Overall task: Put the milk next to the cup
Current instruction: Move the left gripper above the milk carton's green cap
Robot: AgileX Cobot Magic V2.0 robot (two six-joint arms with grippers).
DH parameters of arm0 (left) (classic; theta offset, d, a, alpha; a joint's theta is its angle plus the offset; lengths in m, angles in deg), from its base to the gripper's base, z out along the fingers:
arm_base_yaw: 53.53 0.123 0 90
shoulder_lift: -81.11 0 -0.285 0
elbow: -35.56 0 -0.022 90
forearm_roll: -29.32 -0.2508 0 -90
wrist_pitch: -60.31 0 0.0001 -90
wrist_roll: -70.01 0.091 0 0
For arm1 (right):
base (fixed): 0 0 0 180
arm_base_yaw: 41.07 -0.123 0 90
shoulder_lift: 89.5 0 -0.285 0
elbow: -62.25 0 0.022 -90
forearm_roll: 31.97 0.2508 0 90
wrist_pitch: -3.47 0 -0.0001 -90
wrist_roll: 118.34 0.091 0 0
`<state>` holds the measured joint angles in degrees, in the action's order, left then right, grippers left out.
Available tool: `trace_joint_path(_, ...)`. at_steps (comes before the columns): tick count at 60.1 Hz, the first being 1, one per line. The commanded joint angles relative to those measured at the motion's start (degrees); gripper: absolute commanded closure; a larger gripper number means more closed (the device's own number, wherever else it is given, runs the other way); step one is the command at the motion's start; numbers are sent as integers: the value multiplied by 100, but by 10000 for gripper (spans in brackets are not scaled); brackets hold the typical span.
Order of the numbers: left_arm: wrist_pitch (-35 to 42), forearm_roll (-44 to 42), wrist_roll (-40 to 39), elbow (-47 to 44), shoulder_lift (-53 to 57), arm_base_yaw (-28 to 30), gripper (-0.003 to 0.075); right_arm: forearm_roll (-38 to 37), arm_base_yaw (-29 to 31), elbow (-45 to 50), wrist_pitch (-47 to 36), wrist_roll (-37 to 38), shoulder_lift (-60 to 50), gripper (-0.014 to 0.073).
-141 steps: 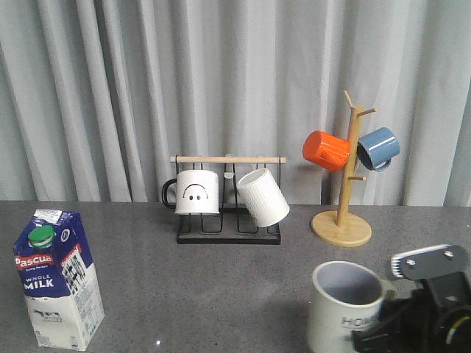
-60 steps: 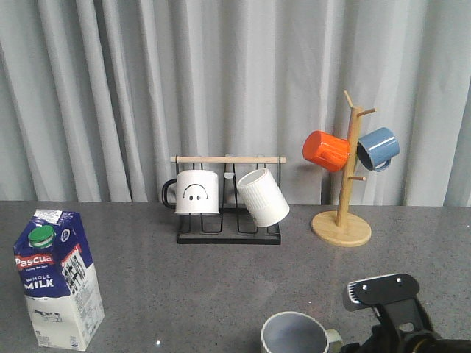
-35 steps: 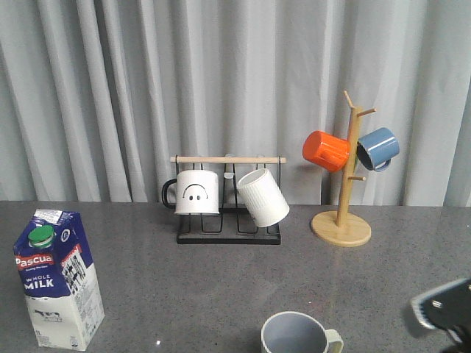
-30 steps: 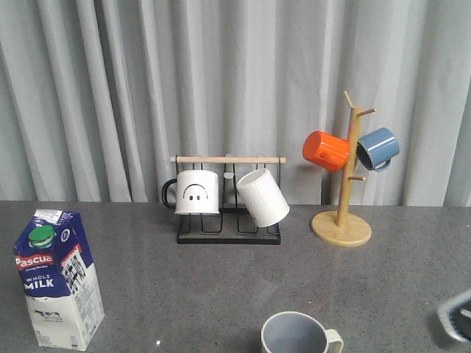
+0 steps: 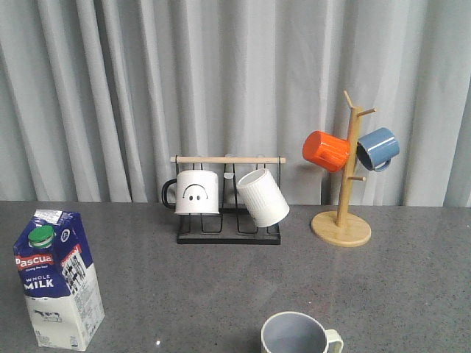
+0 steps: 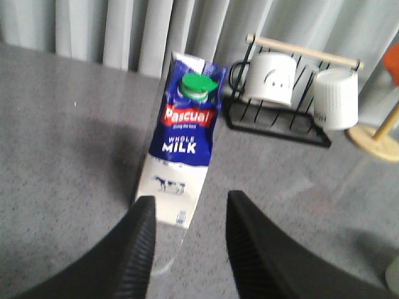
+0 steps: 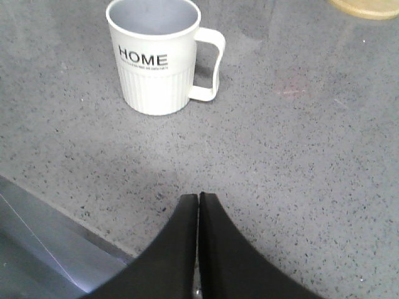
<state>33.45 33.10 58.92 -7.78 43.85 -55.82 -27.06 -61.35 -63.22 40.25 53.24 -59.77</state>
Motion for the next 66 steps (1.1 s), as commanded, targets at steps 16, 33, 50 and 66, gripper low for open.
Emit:
trace_joint_path(16, -1775, 73, 1012, 2373, -1004, -12, 165, -38, 10, 99, -570, -64, 30, 599)
trace_joint_path(33, -3595, 334, 1468, 4916, -2583, -12, 160, -15, 10, 99, -566, -64, 30, 599)
trace_joint_path(50, -4464, 518, 2172, 6414, -4147, -12, 161, 0, 10, 99, -566, -64, 30, 599)
trace_joint_path(66, -4316, 518, 2199, 6486, -4452, -12, 161, -1, 10, 99, -566, -59, 30, 599)
